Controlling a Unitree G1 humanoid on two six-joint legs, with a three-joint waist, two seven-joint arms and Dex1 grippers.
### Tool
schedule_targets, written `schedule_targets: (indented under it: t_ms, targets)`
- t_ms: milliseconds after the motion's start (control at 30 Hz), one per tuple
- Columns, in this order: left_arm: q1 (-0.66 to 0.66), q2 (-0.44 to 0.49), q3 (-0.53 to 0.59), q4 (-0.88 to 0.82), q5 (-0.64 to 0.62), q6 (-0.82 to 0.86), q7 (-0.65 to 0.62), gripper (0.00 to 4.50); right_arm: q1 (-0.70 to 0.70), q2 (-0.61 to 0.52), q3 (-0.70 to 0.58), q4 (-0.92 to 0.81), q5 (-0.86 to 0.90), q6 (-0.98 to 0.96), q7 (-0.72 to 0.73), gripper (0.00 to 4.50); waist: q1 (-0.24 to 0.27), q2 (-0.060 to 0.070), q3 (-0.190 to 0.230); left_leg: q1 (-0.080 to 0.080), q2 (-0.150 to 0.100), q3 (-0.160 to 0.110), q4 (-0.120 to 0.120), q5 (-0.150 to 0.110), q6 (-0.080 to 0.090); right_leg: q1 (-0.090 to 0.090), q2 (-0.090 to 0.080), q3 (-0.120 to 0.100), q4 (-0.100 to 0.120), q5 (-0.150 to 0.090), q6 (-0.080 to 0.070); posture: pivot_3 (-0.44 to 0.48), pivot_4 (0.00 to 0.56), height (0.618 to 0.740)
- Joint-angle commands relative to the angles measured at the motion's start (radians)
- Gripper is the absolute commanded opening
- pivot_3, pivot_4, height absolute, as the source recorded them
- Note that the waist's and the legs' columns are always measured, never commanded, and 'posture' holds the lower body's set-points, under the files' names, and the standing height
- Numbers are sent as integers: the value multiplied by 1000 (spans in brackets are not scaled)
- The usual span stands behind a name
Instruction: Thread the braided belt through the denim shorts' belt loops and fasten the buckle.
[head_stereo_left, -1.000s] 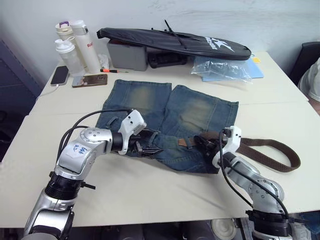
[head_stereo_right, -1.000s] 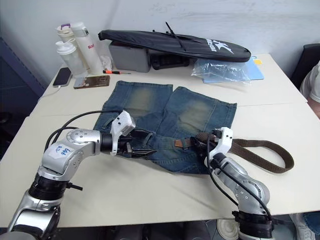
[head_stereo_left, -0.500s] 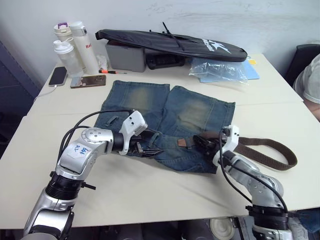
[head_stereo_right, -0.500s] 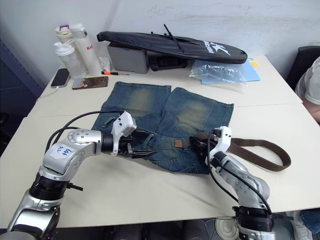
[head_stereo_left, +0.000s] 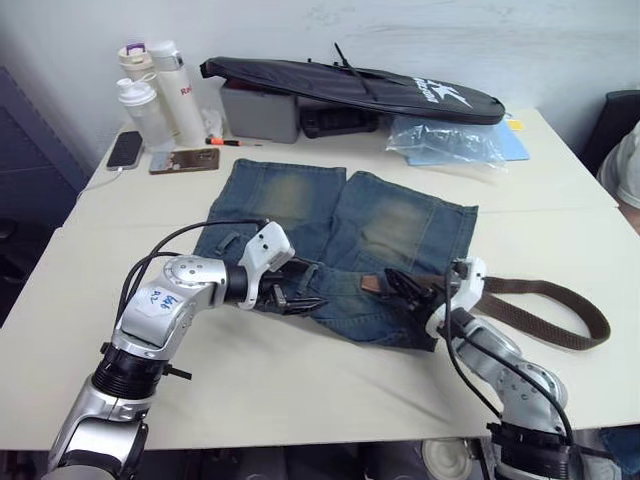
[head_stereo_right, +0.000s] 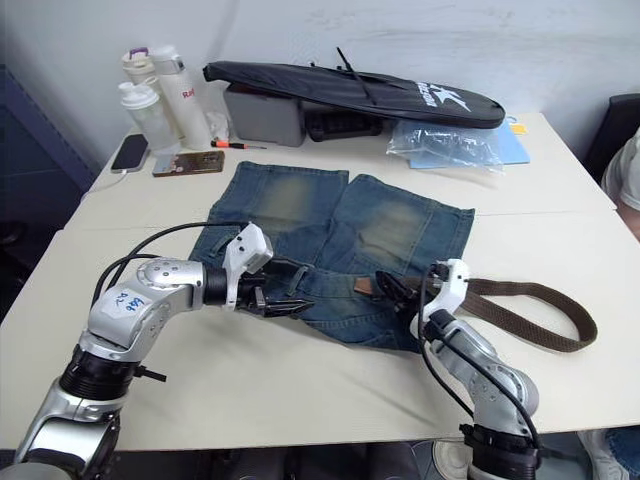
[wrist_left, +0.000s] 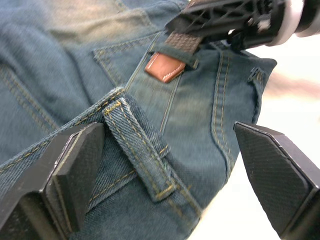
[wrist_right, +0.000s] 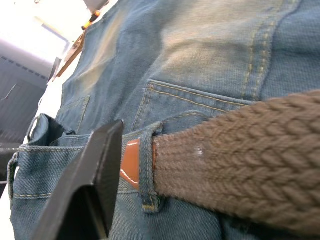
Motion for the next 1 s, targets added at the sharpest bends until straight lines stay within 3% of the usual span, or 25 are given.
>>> schedule_targets:
  t_ms: [33,667,767,867,900,1000]
  targets:
    - [-14,1,-3,-8,9,-27,-5,4500,16,-5,-103,-50,122,-9,-38,2582,6,1,1,0,0,1,0,0,0,0,0,0,-1,0,0,0,150,642]
    - [-32,6,-16,20,27,-52,-36,4500,139,-22,-179,-99,385,-79,-136,2582,10,3,3,-1,0,1,-2,0,0,0,1,1,-4,0,1,0,150,642]
    - [-35,5,-19,25,31,-55,-40,4500,130,-24,-157,-83,384,-90,-139,1727,10,3,3,-1,0,1,-2,0,0,0,1,1,-4,0,1,0,150,642]
    - [-37,5,-20,26,34,-56,-42,4500,108,-24,-118,-68,357,-88,-137,275,9,4,3,0,1,1,-2,0,0,0,1,1,-4,0,1,0,150,642]
    - [-37,4,-20,26,34,-56,-42,4500,103,-24,-107,-65,350,-88,-136,73,8,4,3,-1,1,1,-2,0,0,0,1,1,-4,0,1,0,150,642]
    - [-38,7,-18,24,35,-55,-41,4500,77,-16,-60,-56,324,-91,-132,73,9,4,3,0,1,1,-2,0,0,-1,1,1,-4,0,1,0,150,642]
